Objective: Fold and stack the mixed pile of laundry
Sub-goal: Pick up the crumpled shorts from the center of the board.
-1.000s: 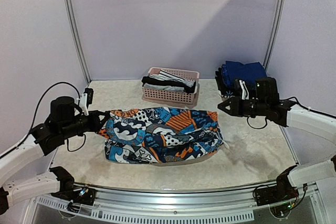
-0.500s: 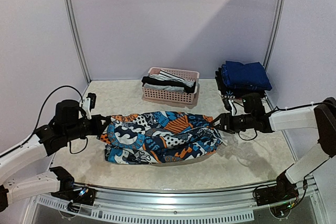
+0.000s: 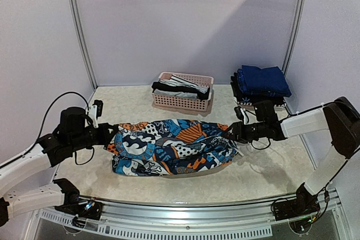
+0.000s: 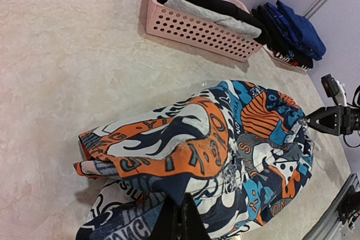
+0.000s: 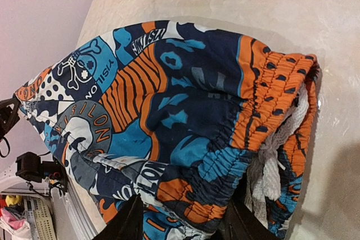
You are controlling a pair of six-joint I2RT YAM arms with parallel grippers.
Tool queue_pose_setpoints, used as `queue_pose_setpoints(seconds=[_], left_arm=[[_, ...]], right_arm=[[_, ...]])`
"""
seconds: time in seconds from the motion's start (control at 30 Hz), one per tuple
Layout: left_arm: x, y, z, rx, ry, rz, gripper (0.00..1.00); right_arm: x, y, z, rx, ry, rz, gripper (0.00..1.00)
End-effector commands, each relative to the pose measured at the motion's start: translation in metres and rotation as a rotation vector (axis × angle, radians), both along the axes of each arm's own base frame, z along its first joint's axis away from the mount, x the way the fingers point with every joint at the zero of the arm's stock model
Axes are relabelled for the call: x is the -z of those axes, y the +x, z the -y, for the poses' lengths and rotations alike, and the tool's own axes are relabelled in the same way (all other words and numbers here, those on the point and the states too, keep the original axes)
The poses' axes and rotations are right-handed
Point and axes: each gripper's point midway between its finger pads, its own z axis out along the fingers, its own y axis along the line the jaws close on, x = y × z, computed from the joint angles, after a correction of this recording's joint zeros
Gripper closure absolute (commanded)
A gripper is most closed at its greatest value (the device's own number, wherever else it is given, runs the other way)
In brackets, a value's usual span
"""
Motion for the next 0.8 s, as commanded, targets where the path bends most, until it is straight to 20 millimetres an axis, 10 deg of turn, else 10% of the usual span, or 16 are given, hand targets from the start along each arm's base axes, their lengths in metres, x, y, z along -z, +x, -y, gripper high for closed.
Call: queue_pose_setpoints(seconds=[0.0,0.3,0.77], left_arm=[[0.006,0.001,-0.005,-0.015,0.017,-0.006,1.0],[-0.016,0.005,-0.001,-0.011,-0.023,0.042,1.0],[-0.161,0.001,-0.019,-0.061,-0.067,0.329,1.0]], right_arm=[[-0.008,0.008,-0.008,-0.023,0.044,0.02,0.59],[-0.036,0.015,-0.016,-0.041,0.086,0.05,1.0],[-0.224,0.003,0.012,0.018,0.059,0.403,1.0]])
